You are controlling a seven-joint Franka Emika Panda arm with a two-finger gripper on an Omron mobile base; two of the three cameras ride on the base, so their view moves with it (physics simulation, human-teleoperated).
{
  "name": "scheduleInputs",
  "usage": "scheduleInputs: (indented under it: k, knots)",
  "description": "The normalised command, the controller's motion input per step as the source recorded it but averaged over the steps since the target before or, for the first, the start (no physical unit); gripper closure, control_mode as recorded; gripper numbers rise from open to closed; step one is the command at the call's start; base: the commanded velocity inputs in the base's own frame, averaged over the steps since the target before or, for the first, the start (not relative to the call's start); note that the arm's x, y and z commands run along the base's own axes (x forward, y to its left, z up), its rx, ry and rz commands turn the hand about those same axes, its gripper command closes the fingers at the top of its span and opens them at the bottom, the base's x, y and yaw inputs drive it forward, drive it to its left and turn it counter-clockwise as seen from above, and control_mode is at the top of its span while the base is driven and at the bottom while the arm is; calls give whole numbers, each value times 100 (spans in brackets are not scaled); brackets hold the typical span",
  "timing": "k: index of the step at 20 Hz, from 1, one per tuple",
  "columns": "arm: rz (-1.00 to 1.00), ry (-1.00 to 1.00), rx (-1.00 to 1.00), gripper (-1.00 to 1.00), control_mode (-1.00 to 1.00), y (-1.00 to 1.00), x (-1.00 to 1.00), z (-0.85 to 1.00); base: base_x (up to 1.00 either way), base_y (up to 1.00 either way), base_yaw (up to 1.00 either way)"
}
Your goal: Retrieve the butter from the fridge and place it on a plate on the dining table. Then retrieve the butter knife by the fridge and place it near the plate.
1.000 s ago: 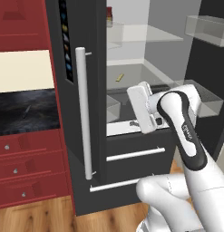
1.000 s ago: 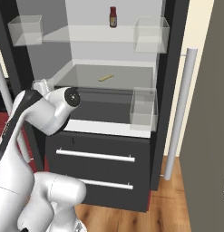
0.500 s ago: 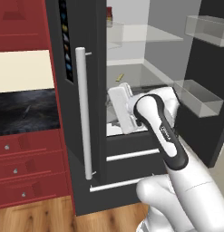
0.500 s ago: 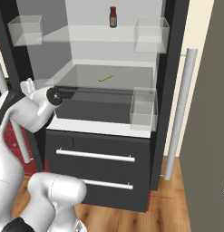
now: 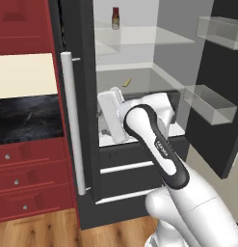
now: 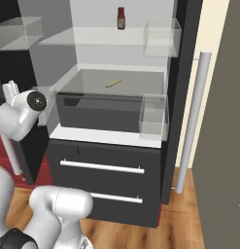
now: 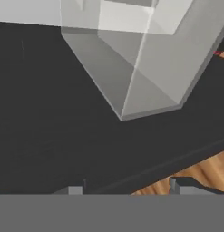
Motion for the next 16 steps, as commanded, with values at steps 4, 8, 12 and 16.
scheduleInputs:
  k: [4, 8, 12, 16]
  knots:
    - [0, 0, 0, -100, -100, 68, 0, -9, 0, 0, 0]
    - [0, 0, 0, -100, -100, 47, -5, 0, 0, 0, 0]
    - [-9, 0, -1, -100, -100, 1, -29, 12, 0, 0, 0]
    - [-6, 0, -11, -100, -100, -36, -49, 36, 0, 0, 0]
